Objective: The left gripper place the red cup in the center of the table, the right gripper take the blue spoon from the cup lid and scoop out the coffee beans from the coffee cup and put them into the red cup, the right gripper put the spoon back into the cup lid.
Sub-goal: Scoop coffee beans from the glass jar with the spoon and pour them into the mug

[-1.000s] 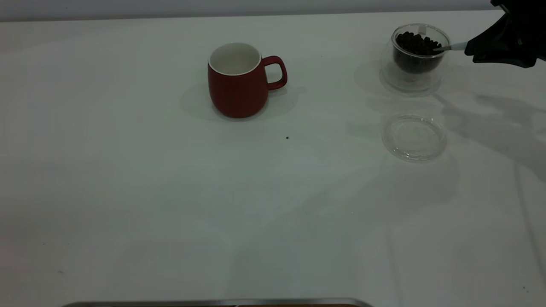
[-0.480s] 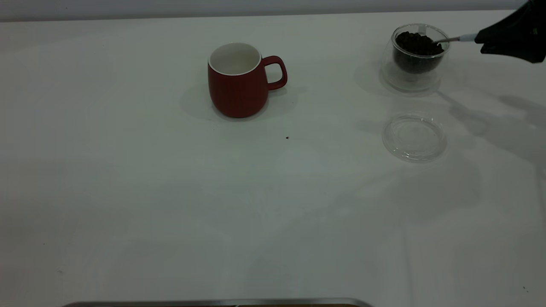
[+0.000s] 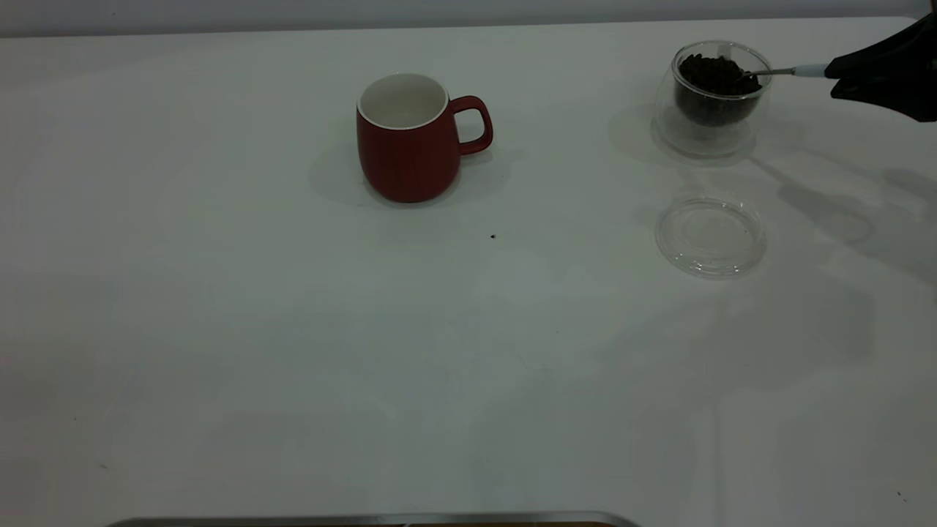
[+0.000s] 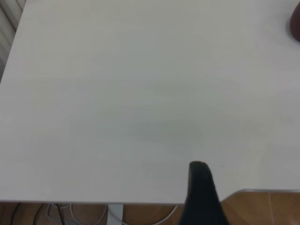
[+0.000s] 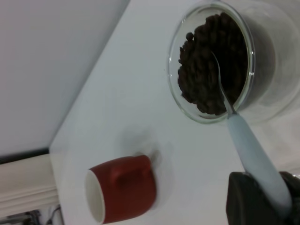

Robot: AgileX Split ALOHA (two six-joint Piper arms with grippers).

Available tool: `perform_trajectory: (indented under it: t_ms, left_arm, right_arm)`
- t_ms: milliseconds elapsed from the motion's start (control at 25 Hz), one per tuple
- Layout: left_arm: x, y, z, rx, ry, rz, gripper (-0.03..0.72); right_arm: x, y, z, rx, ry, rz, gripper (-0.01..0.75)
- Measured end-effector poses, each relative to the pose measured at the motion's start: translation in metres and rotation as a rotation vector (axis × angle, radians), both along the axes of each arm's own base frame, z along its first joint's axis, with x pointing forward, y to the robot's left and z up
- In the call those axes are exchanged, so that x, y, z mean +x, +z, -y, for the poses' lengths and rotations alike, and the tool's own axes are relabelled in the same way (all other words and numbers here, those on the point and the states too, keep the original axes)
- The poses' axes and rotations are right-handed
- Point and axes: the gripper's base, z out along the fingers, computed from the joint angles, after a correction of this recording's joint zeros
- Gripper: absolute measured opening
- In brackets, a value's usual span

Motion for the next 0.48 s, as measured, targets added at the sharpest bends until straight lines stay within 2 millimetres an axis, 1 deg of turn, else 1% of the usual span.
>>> perform_trajectory:
  t_ms: [480]
  left_arm:
    - [0.0,0.0,0.0,0.0,0.0,0.0,0.587]
  right_arm:
    - [-0.0014,0.0049,0.0077,0.076,-0.018,0.02,0.114]
